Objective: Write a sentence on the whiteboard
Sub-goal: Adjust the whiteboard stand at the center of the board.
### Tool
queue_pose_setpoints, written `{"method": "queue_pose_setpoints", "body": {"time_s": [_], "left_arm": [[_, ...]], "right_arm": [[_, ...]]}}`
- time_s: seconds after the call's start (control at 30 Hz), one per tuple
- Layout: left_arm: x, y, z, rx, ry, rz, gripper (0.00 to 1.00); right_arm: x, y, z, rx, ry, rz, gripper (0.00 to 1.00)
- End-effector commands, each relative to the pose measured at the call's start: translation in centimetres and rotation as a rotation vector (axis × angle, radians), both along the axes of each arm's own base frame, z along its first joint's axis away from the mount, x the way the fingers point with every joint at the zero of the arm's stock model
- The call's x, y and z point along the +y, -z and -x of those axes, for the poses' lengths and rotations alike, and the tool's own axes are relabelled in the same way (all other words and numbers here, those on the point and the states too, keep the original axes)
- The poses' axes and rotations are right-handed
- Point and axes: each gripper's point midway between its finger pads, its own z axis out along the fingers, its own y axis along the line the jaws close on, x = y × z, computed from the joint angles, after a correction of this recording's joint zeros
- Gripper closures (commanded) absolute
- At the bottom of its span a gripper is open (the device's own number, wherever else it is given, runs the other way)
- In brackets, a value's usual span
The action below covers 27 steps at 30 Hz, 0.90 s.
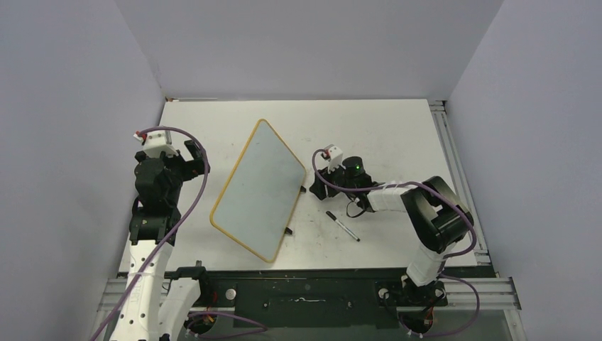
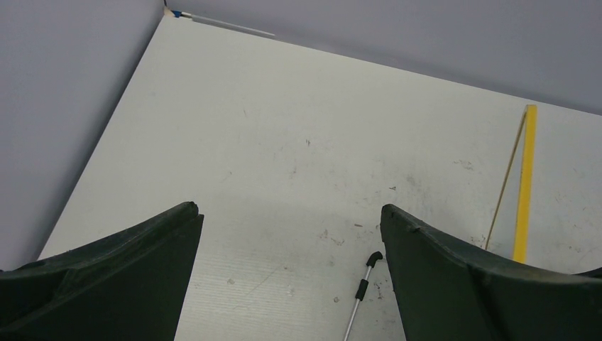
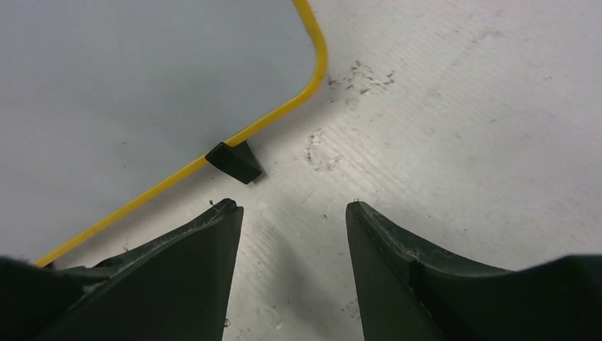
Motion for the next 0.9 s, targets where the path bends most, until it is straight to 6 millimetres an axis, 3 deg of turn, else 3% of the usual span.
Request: {"method": "queue_pose_setpoints", "body": {"time_s": [0.0,0.5,0.87], "left_arm": [[-0.2,-0.8,-0.2,-0.028,0.015,-0.003,0.04],[-0.2,-0.6,-0.3,-0.020,0.016,0.000,0.04],[-0.2,-0.7,-0.3,-0.024,0.015,0.001,0.04]], "right_arm": [[2.4,-0.8,-0.2,-0.108,-0.095,0.041,0.45],[4.4,2.1,-0.3,-0.177,-0.170,0.168,0.55],[5.7,3.5,0.6,-0.203,-0.228,0.212,0.55]]}}
